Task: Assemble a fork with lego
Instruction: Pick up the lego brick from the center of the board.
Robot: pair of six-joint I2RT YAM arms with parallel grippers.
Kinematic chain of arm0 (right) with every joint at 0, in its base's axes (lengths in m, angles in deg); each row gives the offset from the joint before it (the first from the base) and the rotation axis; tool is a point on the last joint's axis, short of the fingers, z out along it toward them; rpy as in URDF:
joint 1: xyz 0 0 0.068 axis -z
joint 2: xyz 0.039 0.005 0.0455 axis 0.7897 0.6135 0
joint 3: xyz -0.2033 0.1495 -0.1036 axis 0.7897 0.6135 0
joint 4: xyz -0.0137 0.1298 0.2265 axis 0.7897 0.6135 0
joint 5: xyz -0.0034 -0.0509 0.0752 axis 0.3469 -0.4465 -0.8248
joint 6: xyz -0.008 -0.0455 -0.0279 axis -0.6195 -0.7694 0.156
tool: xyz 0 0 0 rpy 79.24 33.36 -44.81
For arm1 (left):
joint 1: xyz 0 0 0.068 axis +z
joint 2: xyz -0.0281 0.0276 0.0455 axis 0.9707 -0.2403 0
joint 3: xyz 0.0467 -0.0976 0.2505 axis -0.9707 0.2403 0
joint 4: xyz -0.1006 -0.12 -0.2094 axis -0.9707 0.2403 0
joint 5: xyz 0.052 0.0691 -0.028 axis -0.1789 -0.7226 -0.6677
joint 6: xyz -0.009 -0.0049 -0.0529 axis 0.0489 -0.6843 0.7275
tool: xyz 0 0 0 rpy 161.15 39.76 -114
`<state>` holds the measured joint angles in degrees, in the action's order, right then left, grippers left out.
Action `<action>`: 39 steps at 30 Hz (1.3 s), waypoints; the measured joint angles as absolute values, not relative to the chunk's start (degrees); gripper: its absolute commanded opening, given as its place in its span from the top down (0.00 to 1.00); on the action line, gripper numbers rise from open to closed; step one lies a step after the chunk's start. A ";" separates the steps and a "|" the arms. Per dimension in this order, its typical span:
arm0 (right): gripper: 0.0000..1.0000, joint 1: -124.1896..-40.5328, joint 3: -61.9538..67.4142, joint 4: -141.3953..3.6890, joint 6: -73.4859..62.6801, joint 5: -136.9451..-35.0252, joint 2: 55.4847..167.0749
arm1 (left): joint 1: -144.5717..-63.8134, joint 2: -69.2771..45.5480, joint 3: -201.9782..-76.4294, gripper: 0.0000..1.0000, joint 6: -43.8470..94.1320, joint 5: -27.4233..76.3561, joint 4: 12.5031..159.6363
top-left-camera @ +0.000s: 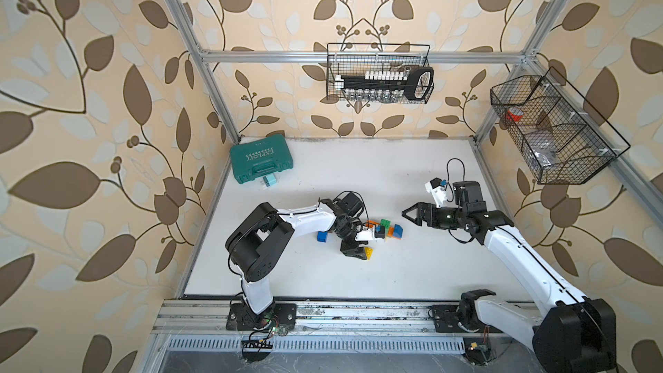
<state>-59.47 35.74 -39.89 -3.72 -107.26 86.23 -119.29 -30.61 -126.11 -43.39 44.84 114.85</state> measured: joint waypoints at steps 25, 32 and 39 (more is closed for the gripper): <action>0.00 -59.36 35.78 -40.33 -3.74 -108.97 90.40 | -120.06 -35.20 -129.98 0.62 -43.19 45.67 116.51; 0.00 -59.36 35.78 -40.31 -3.76 -109.36 90.75 | -120.04 -36.07 -131.27 0.66 -43.36 46.34 117.87; 0.01 -59.36 35.91 -40.35 -3.63 -109.34 90.73 | -120.04 -36.24 -131.62 0.71 -42.67 46.37 118.22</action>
